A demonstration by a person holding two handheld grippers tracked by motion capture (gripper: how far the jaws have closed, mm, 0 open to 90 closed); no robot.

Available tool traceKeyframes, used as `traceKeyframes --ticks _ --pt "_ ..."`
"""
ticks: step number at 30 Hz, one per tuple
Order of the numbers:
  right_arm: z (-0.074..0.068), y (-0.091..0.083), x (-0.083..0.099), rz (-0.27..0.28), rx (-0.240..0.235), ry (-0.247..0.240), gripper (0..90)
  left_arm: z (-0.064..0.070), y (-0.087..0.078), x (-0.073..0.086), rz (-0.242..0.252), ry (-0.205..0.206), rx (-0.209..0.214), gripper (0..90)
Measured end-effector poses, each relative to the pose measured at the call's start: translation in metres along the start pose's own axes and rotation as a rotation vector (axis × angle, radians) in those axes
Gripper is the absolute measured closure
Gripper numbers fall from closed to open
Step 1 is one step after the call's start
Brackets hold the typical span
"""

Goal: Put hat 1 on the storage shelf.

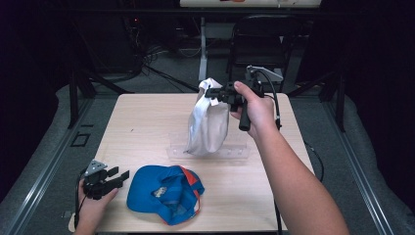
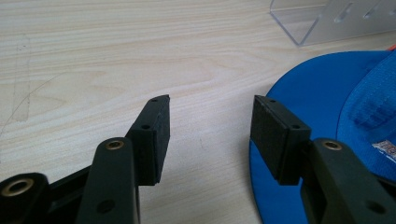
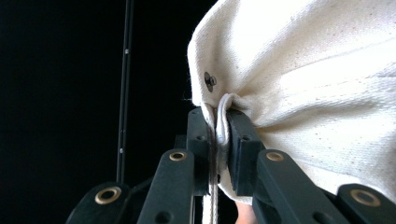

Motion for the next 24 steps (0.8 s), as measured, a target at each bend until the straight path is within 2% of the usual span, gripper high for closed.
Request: traceKeyframes --ticks 2,7,16,21,24 --pt "0.0 0.003 -0.003 0.004 0.007 0.0 81.4 0.0 0.0 0.0 -0.012 0.003 0.0 48.2" --pt "0.003 0.009 -0.008 0.005 0.015 0.005 81.0 0.002 0.001 -0.001 0.004 0.009 -0.001 47.8" --pt "0.009 0.016 -0.017 0.013 0.019 0.018 80.5 0.013 -0.001 -0.005 0.006 0.051 0.002 47.2" --pt "0.013 0.026 -0.022 0.015 0.011 0.022 80.4 0.029 -0.006 -0.015 0.057 0.089 0.005 45.9" --pt "0.013 0.033 -0.021 0.005 -0.006 0.016 80.2 0.044 -0.01 -0.025 0.083 0.135 0.027 45.9"
Point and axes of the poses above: each handheld gripper's, and its own axes: y roughly forward along the jaws, x roughly out of its underside, z roughly to its right, the point moved 4 cm from there along y, roughly forward along the jaws, and after that the axes turned 6 degrees about -z, right-handed, at the moved point
